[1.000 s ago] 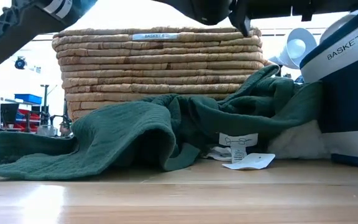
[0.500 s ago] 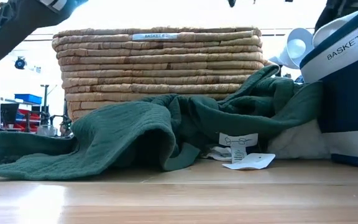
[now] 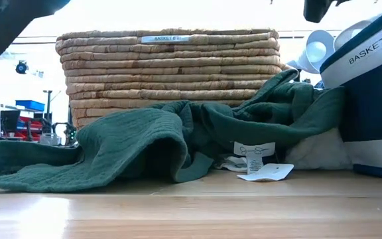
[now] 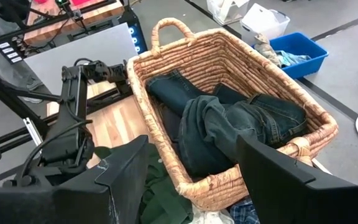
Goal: Sort clothes
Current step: Put the white underwear into the blue laundry bin
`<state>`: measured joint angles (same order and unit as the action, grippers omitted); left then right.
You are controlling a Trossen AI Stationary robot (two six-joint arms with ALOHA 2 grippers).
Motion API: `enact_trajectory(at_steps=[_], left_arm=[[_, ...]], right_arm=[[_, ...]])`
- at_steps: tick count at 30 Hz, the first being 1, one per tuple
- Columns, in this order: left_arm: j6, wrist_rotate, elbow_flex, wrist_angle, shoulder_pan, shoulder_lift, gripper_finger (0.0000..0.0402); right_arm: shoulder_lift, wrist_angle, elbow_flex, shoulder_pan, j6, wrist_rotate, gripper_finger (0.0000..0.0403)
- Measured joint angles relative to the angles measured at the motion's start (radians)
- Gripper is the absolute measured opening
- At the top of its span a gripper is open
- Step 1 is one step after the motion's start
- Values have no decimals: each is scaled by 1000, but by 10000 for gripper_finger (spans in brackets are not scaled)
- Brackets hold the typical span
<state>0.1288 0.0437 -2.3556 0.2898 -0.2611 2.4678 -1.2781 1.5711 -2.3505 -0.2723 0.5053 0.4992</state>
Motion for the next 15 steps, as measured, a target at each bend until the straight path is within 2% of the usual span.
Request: enact_trajectory(at_steps=[2, 4, 8, 9, 15], left_arm=[[-10, -2, 0, 46, 0, -9, 192], [-20, -10, 0, 113, 0, -14, 162], [-40, -62, 2, 217, 0, -26, 40], [-39, -68, 2, 222, 0, -28, 21], [-57, -63, 8, 221, 0, -20, 2]], right_arm=[[0, 0, 0, 0, 0, 0, 233], [0, 0, 0, 0, 0, 0, 233], [0, 0, 0, 0, 0, 0, 233], [0, 0, 0, 0, 0, 0, 233], [-1, 0, 1, 0, 0, 0, 233]])
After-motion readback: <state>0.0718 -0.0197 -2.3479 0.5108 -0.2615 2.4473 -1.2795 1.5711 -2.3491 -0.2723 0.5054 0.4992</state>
